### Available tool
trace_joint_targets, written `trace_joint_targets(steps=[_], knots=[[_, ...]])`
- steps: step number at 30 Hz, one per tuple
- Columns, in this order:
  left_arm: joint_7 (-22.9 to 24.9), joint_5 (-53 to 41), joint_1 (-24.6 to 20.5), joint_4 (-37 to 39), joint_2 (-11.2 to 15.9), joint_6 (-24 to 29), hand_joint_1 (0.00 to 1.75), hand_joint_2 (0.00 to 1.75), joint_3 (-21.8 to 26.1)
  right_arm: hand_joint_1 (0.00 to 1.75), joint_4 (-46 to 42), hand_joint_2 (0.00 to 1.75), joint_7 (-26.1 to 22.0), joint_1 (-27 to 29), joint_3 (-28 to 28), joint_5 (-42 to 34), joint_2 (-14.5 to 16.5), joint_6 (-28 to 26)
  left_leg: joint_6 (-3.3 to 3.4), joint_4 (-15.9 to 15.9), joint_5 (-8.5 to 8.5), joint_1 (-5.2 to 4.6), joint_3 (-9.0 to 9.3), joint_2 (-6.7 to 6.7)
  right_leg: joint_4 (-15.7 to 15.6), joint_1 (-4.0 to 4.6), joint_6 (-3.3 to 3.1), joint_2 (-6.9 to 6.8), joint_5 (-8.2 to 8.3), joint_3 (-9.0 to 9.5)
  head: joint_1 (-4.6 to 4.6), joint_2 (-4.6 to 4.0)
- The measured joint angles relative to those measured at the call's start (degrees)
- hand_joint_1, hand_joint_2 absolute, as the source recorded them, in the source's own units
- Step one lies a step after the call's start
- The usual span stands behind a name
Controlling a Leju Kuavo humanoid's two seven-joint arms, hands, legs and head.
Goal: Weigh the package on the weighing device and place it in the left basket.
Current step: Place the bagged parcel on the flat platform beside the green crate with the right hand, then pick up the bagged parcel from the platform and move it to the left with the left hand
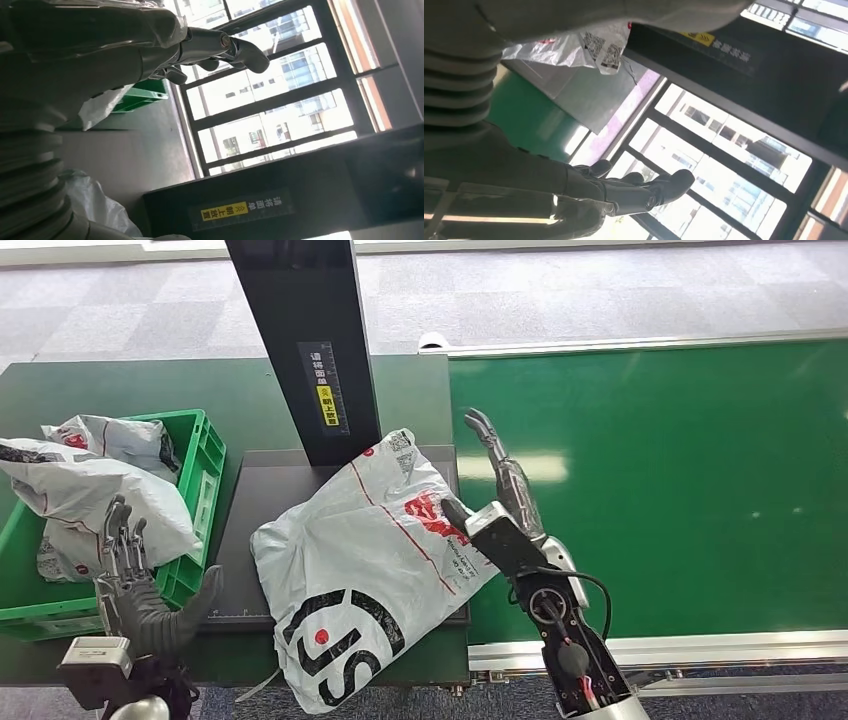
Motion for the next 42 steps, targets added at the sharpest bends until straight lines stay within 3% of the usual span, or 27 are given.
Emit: trace_joint_targets(steps=[6,12,17,24,28,35,42], knots=[[9.9,-20.2,-5.1,2.3,3.8,-8.9,0.00,1.75,-10.7,0.00,-6.5,1.75,-1.5,2.7,-2.3,-1.8,-0.9,0.0,0.00,0.0,0.00,-0.03,0.01,0.03,0.0,-0.04,0.01,0.00,0.02,0.03,0.00,0.00],[12.9,-25.2,-13.2,17.2,5.0,-10.4,0.00,1.75,-19.6,0.00,-9.4,1.75,-1.9,3.0,-2.3,-2.1,-0.4,0.8,0.00,0.0,0.01,-0.03,0.02,0.00,0.0,-0.03,0.00,-0.02,0.04,0.03,-0.01,0.00],[14.0,-26.5,-21.2,32.2,4.0,-10.8,0.00,1.75,-23.5,0.00,-11.7,1.75,-1.9,3.0,-2.4,-2.6,-0.1,0.8,0.00,0.0,0.02,-0.03,0.05,0.07,0.0,-0.02,-0.03,0.02,0.07,0.03,-0.01,0.00],[16.3,-25.3,-31.4,48.5,0.8,-11.2,0.01,1.75,-24.9,0.00,-13.9,1.75,-2.9,3.6,-3.2,-3.5,0.0,0.3,0.01,0.0,0.02,-0.04,0.04,0.05,0.0,-0.04,-0.02,-0.01,0.07,0.06,-0.01,0.00],[16.7,-24.1,-35.4,54.9,-0.8,-13.7,1.68,1.75,-25.2,0.00,-14.6,1.75,-3.8,3.7,-3.9,-4.0,0.0,-0.9,0.01,0.0,0.02,-0.04,0.05,0.04,0.0,-0.04,-0.02,-0.02,0.07,0.08,-0.01,0.00],[13.9,-19.8,-39.6,60.4,-2.4,-17.3,1.75,1.75,-24.9,0.00,-16.5,1.75,-4.1,4.2,-5.3,-4.2,0.0,-2.9,0.01,0.0,0.03,-0.03,0.09,0.04,0.0,-0.04,-0.02,-0.02,0.07,0.12,-0.01,0.00],[10.9,-16.0,-40.6,60.4,-2.6,-18.0,1.75,1.75,-24.1,0.00,-19.0,1.75,-4.1,5.6,-7.4,-4.8,-0.3,-4.5,0.02,0.0,0.03,-0.03,0.06,0.04,0.0,-0.04,-0.02,-0.01,0.07,0.08,-0.01,0.00]])
